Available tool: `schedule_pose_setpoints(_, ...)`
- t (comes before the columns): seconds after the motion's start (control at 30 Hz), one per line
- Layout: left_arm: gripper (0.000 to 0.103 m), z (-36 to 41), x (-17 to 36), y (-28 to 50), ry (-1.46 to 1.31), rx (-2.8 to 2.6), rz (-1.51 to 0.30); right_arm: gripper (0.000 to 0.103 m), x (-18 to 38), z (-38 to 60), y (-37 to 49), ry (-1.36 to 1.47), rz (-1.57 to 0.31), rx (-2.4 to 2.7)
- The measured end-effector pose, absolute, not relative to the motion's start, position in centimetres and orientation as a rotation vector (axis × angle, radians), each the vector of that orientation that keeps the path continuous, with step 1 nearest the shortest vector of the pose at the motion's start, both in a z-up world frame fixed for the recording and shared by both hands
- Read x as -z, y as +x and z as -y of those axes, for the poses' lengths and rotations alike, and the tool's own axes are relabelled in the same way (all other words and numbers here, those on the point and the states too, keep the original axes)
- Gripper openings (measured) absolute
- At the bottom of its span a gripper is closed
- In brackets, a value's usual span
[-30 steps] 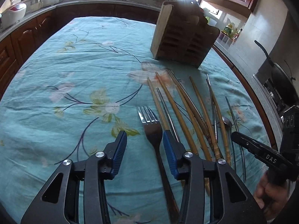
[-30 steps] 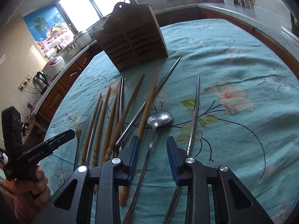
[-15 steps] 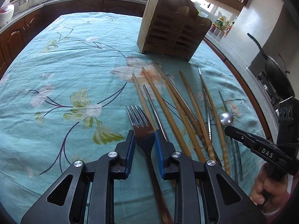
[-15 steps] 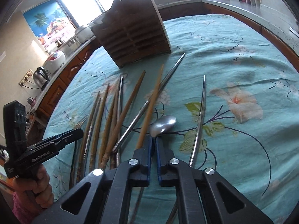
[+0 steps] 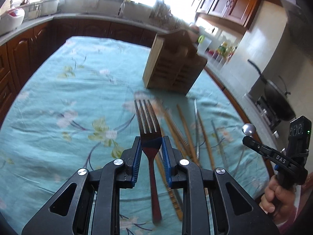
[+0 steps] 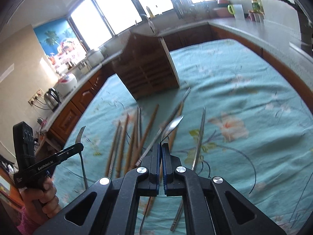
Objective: Organize utensils
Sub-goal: 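Close the right tool on the metal spoon while the left tool grasps the fork, then lift and carry the spoon and fork over the wooden utensil holder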
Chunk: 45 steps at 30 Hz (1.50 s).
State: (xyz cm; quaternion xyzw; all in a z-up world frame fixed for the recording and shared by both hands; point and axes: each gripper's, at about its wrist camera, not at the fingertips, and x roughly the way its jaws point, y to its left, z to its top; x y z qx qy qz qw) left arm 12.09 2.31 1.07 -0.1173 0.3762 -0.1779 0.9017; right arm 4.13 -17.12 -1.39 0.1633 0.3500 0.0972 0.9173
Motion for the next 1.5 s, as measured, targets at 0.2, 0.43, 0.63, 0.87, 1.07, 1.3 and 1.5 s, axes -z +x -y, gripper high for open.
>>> schedule_pose_setpoints(0.2, 0.004, -3.1, -4.3, 12.0, -0.273, 0.384, -0.693, 0.002, -1.3, 16.8, 4.2, 0.338, -0.648, -0.229)
schedule_pose_setpoints(0.43, 0.002, -2.9, -6.1, 13.1, -0.272, 0.393, -0.636, 0.002, -3.4, 16.8, 5.3, 0.324, -0.589, -0.242)
schedule_pose_setpoints(0.63, 0.002, -2.5, -7.1, 14.4, -0.27, 0.4, -0.613, 0.002, -4.9, 17.2, 6.8, 0.317, -0.542, -0.23)
schedule_pose_setpoints(0.87, 0.002, -1.5, -9.2, 17.2, -0.244, 0.406, -0.57, 0.002, -6.7, 17.7, 9.3, 0.292, -0.488, -0.202)
schedule_pose_setpoints(1.07, 0.002, 0.1, -12.4, 20.8, -0.193, 0.398, -0.491, 0.002, -9.8, 18.0, 12.4, 0.247, -0.414, -0.17)
schedule_pose_setpoints(1.3, 0.002, 2.6, -14.7, 27.3, -0.133, 0.382, -0.472, 0.002, -13.3, 17.9, 17.6, 0.192, -0.334, -0.145)
schedule_pose_setpoints(1.5, 0.002, 5.3, -13.0, 31.7, -0.089, 0.382, -0.528, 0.002, -12.3, 17.3, 22.8, 0.156, -0.354, -0.131)
